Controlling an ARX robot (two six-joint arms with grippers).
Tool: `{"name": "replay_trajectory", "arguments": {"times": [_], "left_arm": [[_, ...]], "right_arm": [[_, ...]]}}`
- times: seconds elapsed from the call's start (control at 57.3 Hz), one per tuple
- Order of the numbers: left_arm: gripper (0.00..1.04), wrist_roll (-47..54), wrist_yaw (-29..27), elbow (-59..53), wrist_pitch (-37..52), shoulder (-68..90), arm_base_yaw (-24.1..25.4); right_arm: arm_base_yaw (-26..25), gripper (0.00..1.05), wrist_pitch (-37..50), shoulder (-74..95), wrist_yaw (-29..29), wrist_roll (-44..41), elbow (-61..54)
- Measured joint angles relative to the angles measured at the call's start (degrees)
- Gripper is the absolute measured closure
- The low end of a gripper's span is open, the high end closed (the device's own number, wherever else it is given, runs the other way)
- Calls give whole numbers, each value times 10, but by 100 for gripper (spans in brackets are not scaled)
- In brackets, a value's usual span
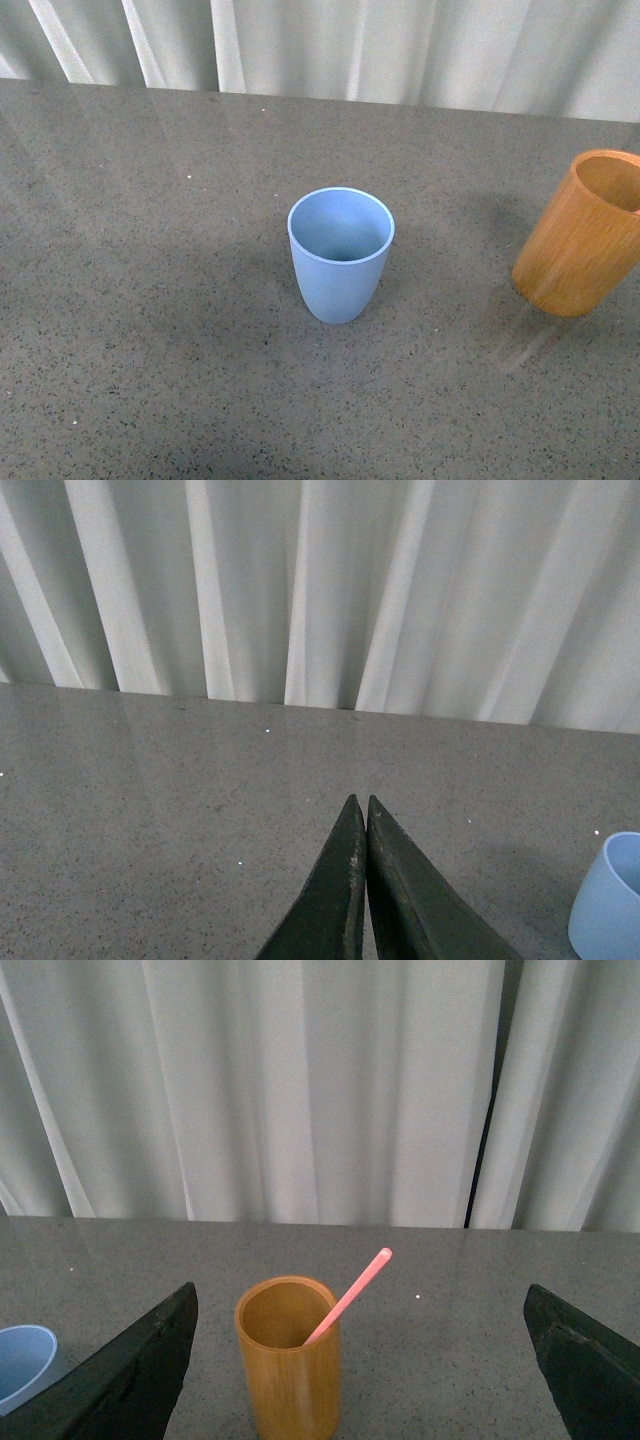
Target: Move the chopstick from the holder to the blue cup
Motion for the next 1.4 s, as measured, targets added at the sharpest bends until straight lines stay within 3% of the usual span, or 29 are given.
{"name": "replay_trajectory", "arguments": {"times": [0.297, 0.384, 0.733, 0.785, 0.855, 0.925, 1.082, 1.152, 1.291, 1.396], "left_arm": [[101, 1, 0, 0, -32, -40, 0], [101, 2, 0, 0, -129, -118, 0], [101, 2, 0, 0, -134, -138, 0], [92, 2, 0, 0, -134, -138, 0], [79, 2, 0, 0, -134, -139, 0], [65, 2, 0, 0, -134, -139, 0], [40, 2, 0, 0, -134, -139, 0], [27, 2, 0, 0, -134, -139, 0], [5, 2, 0, 0, -134, -139, 0], [7, 2, 0, 0, -134, -139, 0]], "right_arm": [[0, 10, 0, 0, 0, 0, 0], [0, 10, 0, 0, 0, 0, 0], [4, 10, -21, 10, 17, 8, 6], [-4, 10, -146, 87, 56, 30, 56], [-48, 10, -163, 152, 20, 25, 65], [-125, 10, -76, 221, -57, -8, 54], [-201, 10, 134, 362, -156, -61, 46], [-208, 10, 246, 457, -174, -75, 47], [-200, 10, 382, 599, -186, -91, 57], [-198, 10, 454, 680, -193, -96, 69]]}}
